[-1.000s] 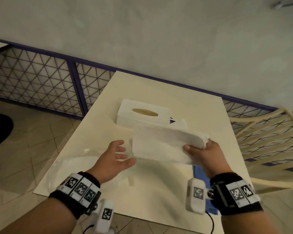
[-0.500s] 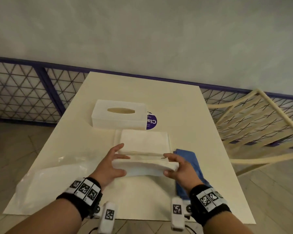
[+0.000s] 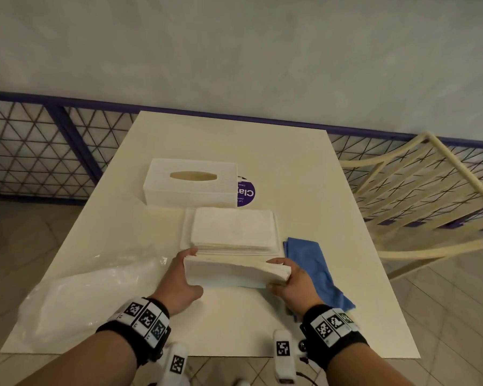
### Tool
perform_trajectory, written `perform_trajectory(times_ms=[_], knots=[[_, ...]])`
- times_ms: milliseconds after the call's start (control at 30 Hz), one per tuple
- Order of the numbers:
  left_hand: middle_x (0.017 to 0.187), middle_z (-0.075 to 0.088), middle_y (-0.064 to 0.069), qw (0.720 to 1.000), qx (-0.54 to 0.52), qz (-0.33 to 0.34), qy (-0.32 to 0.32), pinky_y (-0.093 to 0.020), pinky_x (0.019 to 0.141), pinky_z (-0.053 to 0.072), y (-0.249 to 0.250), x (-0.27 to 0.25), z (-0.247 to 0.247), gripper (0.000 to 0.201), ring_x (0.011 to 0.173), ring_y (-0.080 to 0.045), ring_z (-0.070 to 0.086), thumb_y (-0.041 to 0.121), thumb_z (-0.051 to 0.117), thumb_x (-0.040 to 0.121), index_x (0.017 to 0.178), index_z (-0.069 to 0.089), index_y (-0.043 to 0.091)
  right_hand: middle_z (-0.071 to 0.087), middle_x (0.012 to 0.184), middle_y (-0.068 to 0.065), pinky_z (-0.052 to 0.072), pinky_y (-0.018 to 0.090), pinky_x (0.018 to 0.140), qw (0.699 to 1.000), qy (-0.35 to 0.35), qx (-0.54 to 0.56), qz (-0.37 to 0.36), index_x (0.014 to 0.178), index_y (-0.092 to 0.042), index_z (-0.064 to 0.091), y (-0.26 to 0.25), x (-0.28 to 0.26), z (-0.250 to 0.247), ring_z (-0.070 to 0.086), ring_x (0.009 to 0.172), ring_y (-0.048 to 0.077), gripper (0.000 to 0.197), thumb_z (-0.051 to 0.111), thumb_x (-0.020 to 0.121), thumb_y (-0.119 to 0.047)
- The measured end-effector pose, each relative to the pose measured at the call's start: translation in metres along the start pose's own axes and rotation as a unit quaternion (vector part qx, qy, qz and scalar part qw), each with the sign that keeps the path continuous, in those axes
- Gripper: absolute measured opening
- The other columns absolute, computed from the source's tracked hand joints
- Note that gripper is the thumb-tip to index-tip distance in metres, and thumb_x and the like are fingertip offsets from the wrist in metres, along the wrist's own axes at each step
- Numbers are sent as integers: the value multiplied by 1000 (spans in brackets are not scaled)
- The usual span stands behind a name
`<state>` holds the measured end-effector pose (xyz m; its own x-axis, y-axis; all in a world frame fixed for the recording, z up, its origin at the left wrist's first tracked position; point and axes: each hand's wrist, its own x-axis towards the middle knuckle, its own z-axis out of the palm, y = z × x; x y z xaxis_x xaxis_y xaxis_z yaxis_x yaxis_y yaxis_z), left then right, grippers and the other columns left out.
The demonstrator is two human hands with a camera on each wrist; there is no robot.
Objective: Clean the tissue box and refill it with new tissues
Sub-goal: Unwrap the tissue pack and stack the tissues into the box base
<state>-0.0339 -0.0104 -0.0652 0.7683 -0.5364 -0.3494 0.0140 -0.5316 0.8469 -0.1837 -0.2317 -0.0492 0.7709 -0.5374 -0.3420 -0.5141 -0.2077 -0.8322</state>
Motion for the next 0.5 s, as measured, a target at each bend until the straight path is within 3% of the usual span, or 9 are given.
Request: perform_trajectory(times_ms=[67,133,233,333,400,500], knots=[[115,54,-3,1000,19,-23,-5,-32,90,45,-1,0,3,61,107,-21,54,6,65,71,126,41,19,63,79,-7,41,12,43,1000,-4,-19,5,93,-31,56,-2,1,2,57,65,10,27,68,80,-10],[115,58,-3,1000,25,-19,-3,-34,93,46,0,-1,5,58,105,-20,56,17,62,72,127,42,17,61,73,-10,38,8,41,1000,7,-7,-14,86,-26,60,-5,0,4,53,58,3,19,67,82,-9],[98,59,2,1000,10,4,12,-25,74,47,2,-2,4,46,90,-19,58,9,61,74,114,43,21,64,77,-10,41,7,49,999,25,30,-23,85,-17,65,-5,0,5,58,61,-4,16,67,80,-1],[81,50,4,1000,25,-3,18,-23,57,42,0,-4,3,49,64,-15,51,-3,59,76,106,38,30,63,83,-10,41,6,49,1000,12,-5,-13,95,-18,63,-2,-1,5,56,68,2,24,63,79,0],[82,52,1,999,33,-10,17,-31,63,47,-1,-2,3,53,66,-18,54,3,60,78,115,35,32,61,77,-11,38,6,43,998,0,-57,-11,95,-19,62,-2,-1,6,53,63,2,19,62,81,-8],[103,58,-1,999,27,-9,29,-32,84,47,11,2,2,52,95,-23,59,14,64,83,126,35,21,59,76,-13,41,6,43,998,8,-65,-6,96,-29,54,-11,4,5,54,66,0,15,63,87,-22]])
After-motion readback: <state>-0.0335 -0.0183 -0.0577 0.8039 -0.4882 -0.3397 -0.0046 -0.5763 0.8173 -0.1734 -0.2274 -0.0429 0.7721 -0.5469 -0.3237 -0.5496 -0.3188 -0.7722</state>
